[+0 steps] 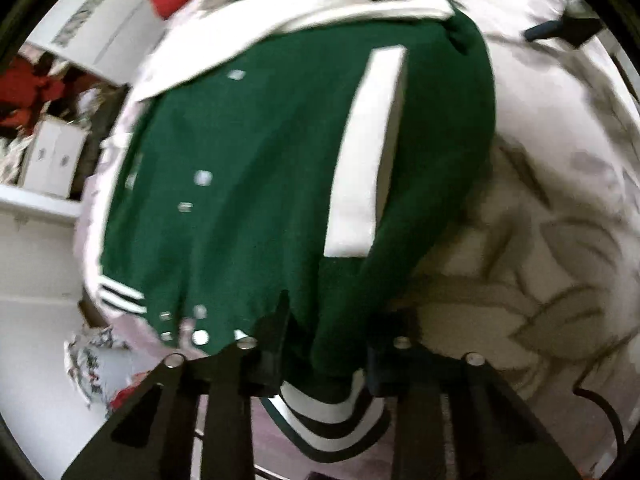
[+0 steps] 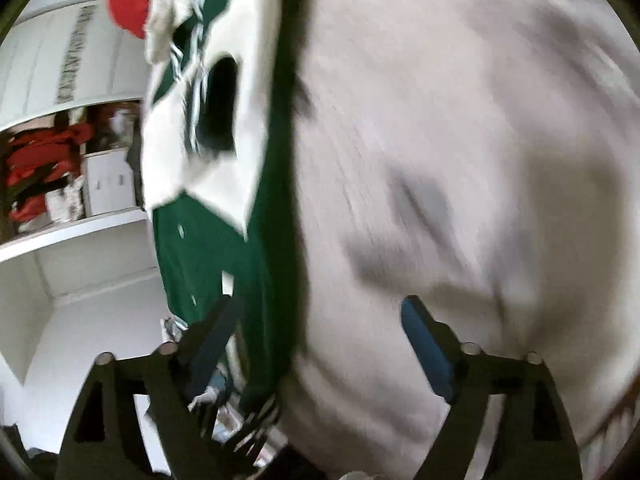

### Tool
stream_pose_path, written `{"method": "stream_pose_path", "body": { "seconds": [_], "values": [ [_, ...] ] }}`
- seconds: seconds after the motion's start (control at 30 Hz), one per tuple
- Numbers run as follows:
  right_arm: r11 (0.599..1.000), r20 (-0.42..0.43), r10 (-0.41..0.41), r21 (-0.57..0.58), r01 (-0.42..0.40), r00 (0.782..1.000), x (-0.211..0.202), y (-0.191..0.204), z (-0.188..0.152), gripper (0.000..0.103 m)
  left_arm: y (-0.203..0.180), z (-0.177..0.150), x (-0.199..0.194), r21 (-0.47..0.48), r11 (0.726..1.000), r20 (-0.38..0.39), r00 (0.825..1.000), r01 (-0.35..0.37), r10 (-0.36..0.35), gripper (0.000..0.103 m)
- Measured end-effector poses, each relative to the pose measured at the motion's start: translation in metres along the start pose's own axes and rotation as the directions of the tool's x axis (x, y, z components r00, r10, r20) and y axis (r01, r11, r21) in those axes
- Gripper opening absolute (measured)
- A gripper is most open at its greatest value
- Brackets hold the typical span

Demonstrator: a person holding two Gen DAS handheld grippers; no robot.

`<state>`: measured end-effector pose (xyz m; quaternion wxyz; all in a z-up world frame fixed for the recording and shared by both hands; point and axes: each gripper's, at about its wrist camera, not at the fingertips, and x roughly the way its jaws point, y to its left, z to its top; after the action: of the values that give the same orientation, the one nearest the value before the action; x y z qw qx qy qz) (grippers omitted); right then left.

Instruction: Fold large clothes

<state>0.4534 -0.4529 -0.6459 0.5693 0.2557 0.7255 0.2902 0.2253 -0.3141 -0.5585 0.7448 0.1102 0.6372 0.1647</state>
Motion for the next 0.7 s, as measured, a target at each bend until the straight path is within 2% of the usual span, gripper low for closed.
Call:
{"method": "stream_pose_path", "body": {
  "seconds": [0.07, 0.17, 0.23, 0.47, 0.57, 0.6, 0.63, 0.7],
  "values": [
    [0.996, 0.022, 0.084, 0.009, -0.084, 0.996, 0.016, 0.003, 0.035, 0.087, 0.007, 0.004, -0.004, -0.029, 1.0, -0.001, 1.0, -0.013, 0.013, 0.023],
    [0.982, 0.06, 0.177, 0.061, -0.18, 0.982, 0.051, 0.013, 0.078, 0.088, 0.008, 0.012, 0.001, -0.043, 0.999, -0.044, 0.999, 0.009, -0.011, 0.021],
    [0.975, 0.06, 0.205, 0.079, -0.209, 0.977, 0.065, 0.016, 0.097, 0.093, 0.013, 0.014, 0.004, -0.047, 0.999, -0.053, 0.998, 0.015, -0.018, 0.021],
    [0.962, 0.036, 0.245, 0.118, -0.248, 0.969, 0.109, 0.048, 0.126, 0.096, 0.011, 0.009, 0.004, -0.037, 0.999, -0.056, 0.998, 0.035, -0.037, 0.021],
    [0.978, 0.042, 0.178, 0.104, -0.181, 0.983, 0.124, 0.07, 0.135, 0.091, 0.016, 0.011, 0.003, -0.048, 0.998, -0.059, 0.997, 0.052, -0.054, 0.02],
    [0.982, 0.046, 0.152, 0.103, -0.156, 0.987, 0.127, 0.073, 0.142, 0.068, 0.017, 0.011, 0.001, -0.049, 0.997, -0.055, 0.997, 0.055, -0.058, 0.02],
    [0.985, 0.041, 0.127, 0.113, -0.131, 0.991, 0.129, 0.072, 0.152, 0.036, 0.021, 0.012, 0.0, -0.052, 0.997, -0.051, 0.997, 0.063, -0.066, 0.02],
    [0.993, 0.061, 0.075, 0.088, -0.08, 0.995, 0.13, 0.092, 0.152, 0.028, 0.031, 0.012, -0.004, -0.072, 0.994, -0.035, 0.995, 0.087, -0.09, 0.019]
  ]
}}
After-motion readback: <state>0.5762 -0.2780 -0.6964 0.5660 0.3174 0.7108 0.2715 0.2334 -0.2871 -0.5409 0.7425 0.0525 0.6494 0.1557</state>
